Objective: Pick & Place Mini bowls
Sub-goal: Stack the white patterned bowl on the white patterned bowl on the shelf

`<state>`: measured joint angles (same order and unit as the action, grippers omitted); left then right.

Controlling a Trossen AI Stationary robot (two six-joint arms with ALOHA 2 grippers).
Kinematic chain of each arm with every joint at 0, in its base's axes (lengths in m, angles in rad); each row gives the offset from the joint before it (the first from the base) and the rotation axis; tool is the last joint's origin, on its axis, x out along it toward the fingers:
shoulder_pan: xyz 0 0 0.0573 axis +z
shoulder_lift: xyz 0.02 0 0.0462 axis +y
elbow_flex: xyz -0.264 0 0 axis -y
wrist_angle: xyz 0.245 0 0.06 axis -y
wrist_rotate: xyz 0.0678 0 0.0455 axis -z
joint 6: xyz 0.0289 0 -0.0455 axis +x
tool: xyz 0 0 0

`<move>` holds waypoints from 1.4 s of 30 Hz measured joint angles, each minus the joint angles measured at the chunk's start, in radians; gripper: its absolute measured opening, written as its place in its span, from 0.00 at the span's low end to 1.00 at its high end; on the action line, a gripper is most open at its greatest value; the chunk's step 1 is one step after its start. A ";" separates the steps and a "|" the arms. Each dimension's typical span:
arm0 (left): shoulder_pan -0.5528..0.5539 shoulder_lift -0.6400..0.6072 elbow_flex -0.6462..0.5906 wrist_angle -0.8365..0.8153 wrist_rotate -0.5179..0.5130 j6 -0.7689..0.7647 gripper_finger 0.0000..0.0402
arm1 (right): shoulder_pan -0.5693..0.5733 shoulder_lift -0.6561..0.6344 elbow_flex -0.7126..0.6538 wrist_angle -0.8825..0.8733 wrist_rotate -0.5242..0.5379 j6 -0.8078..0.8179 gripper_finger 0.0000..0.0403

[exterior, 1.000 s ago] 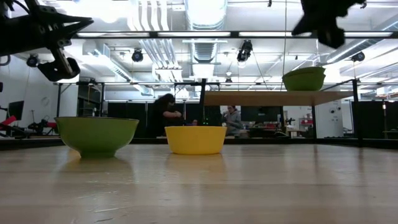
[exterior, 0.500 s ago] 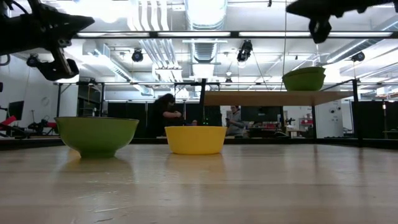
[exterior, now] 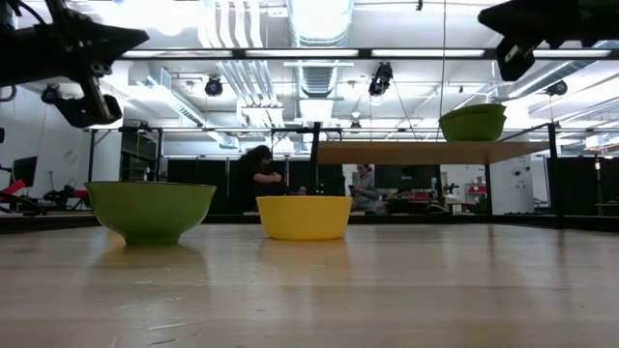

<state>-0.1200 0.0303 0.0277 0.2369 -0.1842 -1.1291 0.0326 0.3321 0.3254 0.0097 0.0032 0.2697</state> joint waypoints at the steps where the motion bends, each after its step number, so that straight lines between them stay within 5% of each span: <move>1: 0.000 0.001 0.000 -0.003 -0.002 -0.005 0.00 | 0.000 -0.018 -0.011 -0.002 -0.001 0.000 0.02; 13: 0.000 0.006 0.001 -0.126 -0.044 -0.163 0.00 | 0.000 -0.228 -0.172 0.012 -0.006 0.007 0.02; 21: 0.000 0.063 0.113 -0.492 -0.053 -0.271 0.03 | 0.000 -0.333 -0.315 0.145 -0.034 -0.006 0.02; 25: 0.000 0.124 0.179 -0.532 -0.052 -0.250 0.10 | 0.000 -0.318 -0.317 0.150 -0.041 -0.022 0.02; 35: 0.000 0.460 0.377 -0.723 -0.033 -0.150 0.28 | 0.000 -0.312 -0.316 0.032 -0.038 0.045 0.02; 42: 0.000 0.752 0.527 -0.814 -0.040 0.096 0.32 | 0.000 -0.297 -0.316 0.005 -0.034 0.044 0.02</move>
<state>-0.1196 0.7821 0.5544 -0.5770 -0.2245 -1.0333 0.0323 0.0348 0.0090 0.0143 -0.0308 0.3141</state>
